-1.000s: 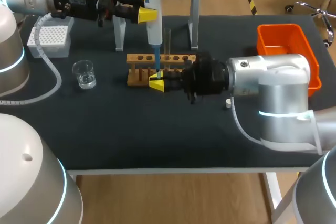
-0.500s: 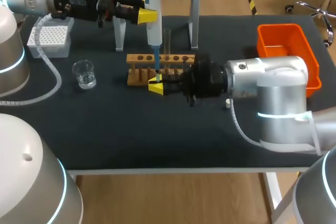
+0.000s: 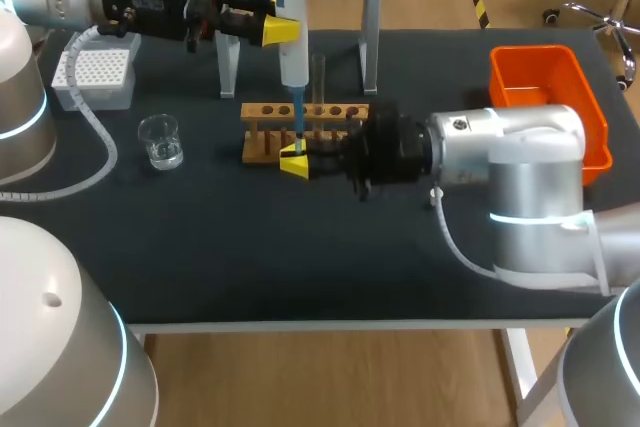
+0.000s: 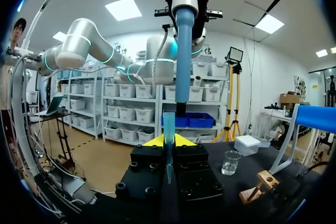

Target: Invert the test tube, pick up the pipette, mount the tip to pipette, aspirate from beaker and dispense into the tube, eject the tip, return the pipette, and cap with the stopper.

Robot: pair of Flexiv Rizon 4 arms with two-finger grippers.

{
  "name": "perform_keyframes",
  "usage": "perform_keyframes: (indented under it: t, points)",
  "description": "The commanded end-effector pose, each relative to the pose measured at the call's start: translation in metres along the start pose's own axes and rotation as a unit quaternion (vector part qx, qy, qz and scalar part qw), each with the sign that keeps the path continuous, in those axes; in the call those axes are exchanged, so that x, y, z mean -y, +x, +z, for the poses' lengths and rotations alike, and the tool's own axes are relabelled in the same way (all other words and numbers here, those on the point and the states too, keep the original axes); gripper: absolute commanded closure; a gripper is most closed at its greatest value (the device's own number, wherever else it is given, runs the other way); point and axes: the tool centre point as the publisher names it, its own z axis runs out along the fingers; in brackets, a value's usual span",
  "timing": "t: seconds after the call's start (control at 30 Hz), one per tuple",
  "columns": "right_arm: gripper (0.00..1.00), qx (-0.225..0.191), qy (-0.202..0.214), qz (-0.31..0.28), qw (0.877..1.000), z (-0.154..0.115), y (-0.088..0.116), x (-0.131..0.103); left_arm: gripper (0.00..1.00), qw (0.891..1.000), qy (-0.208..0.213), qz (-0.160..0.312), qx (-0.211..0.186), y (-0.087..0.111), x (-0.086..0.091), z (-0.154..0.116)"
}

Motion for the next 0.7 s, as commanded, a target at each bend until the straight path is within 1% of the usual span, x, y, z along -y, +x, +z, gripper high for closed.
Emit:
perform_keyframes:
  t: [0.03,0.27,0.7]
  points:
    - [1.0,0.003,0.001,-0.002,1.0,-0.002,0.002,-0.004,1.0,1.0,0.0,0.0,-0.002,0.0,0.0,-0.001]
    - [1.0,0.004,0.002,-0.005,1.0,-0.003,0.003,-0.005,1.0,1.0,0.0,0.0,-0.002,0.0,0.0,-0.001]
    - [1.0,0.007,0.006,0.008,1.0,-0.003,-0.001,0.006,1.0,1.0,0.0,0.0,-0.002,0.0,0.0,-0.001]
